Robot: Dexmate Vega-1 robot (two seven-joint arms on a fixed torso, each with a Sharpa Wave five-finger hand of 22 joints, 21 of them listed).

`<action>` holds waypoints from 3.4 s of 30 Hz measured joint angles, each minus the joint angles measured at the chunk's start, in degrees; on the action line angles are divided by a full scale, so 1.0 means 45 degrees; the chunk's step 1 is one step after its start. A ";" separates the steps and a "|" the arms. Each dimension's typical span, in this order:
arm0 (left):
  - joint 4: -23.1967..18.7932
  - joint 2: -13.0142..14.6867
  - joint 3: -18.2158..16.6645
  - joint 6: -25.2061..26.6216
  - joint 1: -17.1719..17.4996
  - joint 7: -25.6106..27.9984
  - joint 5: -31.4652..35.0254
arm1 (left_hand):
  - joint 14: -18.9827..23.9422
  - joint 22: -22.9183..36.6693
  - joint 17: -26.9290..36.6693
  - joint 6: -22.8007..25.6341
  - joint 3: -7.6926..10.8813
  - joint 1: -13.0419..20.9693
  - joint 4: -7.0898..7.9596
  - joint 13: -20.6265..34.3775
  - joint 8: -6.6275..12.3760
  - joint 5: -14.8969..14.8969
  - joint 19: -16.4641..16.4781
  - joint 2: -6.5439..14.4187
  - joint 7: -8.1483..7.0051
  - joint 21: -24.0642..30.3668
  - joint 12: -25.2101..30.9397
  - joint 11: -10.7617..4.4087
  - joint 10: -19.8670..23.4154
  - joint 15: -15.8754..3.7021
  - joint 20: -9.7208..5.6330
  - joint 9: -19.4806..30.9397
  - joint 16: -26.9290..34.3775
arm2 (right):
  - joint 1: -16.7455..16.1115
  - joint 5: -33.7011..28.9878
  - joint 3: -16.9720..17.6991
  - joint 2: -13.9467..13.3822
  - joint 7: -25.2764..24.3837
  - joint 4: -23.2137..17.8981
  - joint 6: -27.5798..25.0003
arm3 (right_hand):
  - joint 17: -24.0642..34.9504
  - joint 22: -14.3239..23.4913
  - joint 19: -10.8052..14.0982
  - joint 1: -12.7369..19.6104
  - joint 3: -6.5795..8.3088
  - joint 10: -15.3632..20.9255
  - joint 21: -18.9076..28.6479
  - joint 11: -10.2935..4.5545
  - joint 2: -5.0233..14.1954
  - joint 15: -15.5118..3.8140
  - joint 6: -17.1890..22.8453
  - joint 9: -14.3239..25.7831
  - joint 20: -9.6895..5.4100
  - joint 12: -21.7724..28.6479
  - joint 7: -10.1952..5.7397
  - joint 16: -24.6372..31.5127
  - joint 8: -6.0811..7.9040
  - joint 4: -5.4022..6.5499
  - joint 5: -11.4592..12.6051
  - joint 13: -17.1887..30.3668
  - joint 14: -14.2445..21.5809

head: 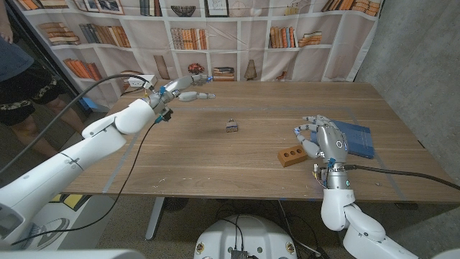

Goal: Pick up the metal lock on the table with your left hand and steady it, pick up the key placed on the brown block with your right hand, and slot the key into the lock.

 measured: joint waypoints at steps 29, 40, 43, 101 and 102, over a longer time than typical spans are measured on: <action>0.0182 0.0275 0.0645 -0.0961 -0.1494 -0.1036 0.2579 | -0.0021 -0.0039 -0.0036 0.0020 -0.0314 0.0052 -0.0099 -0.0002 -0.0052 0.0115 0.0022 -0.0475 -0.0115 -0.0157 -0.0116 -0.0190 -0.0106 -0.0002 -0.0024 -0.0001 -0.0047 | -0.0305 0.0461 0.0633 -0.0103 -0.0240 -0.0396 0.0505 | 0.0002 -0.0001 0.0000 0.0119 -0.0229 0.0069 0.0000 -0.0066 0.0115 0.0020 0.0067 0.0017 0.0000 -0.0101 -0.0069 -0.0049 -0.0150 0.0018 0.0000 0.0000 0.0030; 0.1263 0.0388 0.1629 -0.2552 -0.3699 -0.2858 0.3961 | -0.0674 -0.0002 0.0001 -0.0672 -0.0329 0.0319 -0.0299 -0.0002 -0.0321 0.0373 0.0027 -0.0586 -0.0387 -0.0204 -0.0299 -0.0367 -0.0790 0.0023 0.0005 -0.0002 -0.0193 | -0.0509 -0.0462 0.0322 0.0284 -0.0327 -0.0791 -0.0622 | -0.0061 -0.0002 0.0000 0.0120 -0.0352 0.0137 0.0000 -0.0001 0.0114 -0.0042 0.0069 0.0017 0.0000 -0.0100 -0.0062 -0.0097 -0.0198 0.0001 0.0000 0.0000 0.0092; 0.1538 0.0346 0.1858 -0.3037 -0.4188 -0.3248 0.4419 | -0.0894 -0.0002 0.0001 -0.0836 -0.0328 0.0336 -0.0299 -0.0002 -0.0346 0.0396 -0.0235 -0.0571 -0.0308 -0.0308 -0.0348 -0.0372 -0.0936 0.0043 -0.0012 -0.0002 -0.0205 | -0.0527 -0.0636 0.0224 0.0368 -0.0397 -0.0836 -0.0806 | -0.0060 -0.0002 0.0000 0.0119 -0.0352 0.0137 0.0000 0.0000 0.0114 -0.0043 0.0120 0.0018 0.0000 -0.0100 -0.0012 -0.0147 -0.0235 0.0001 0.0000 0.0000 0.0092; 0.8766 -0.3294 0.7534 -1.1744 -1.2167 0.0530 1.3050 | -0.0255 -0.0098 -0.0035 -0.1236 -0.0452 0.2614 -0.1018 -0.0004 0.0049 0.1236 0.0929 -0.0881 -0.0857 -0.0167 -0.0051 -0.0748 -0.1032 0.0024 -0.0024 0.0061 0.0071 | -0.0838 -0.1881 -0.0643 0.2029 -0.1899 -0.0377 -0.2112 | -0.0175 -0.0002 0.0140 0.0456 -0.0808 0.0454 0.0000 0.0001 0.0149 -0.0021 0.0327 0.0065 -0.0048 -0.0171 -0.0040 -0.0146 -0.0518 0.0107 0.0000 0.0001 0.0386; 0.9378 -0.3640 0.8183 -1.1801 -1.2669 0.0835 1.3236 | -0.0255 -0.0098 -0.0035 -0.1280 -0.0429 0.2757 -0.1040 -0.0004 0.0042 0.1236 0.0929 -0.0862 -0.0813 -0.0167 -0.0051 -0.0718 -0.1063 0.0024 -0.0024 0.0061 0.0071 | -0.0860 -0.2029 -0.0622 0.2090 -0.1923 -0.0367 -0.2147 | -0.0175 -0.0002 0.0140 0.0457 -0.0808 0.0454 0.0001 0.0001 0.0147 -0.0021 0.0327 0.0065 -0.0048 -0.0171 -0.0040 -0.0147 -0.0518 0.0107 0.0000 0.0001 0.0387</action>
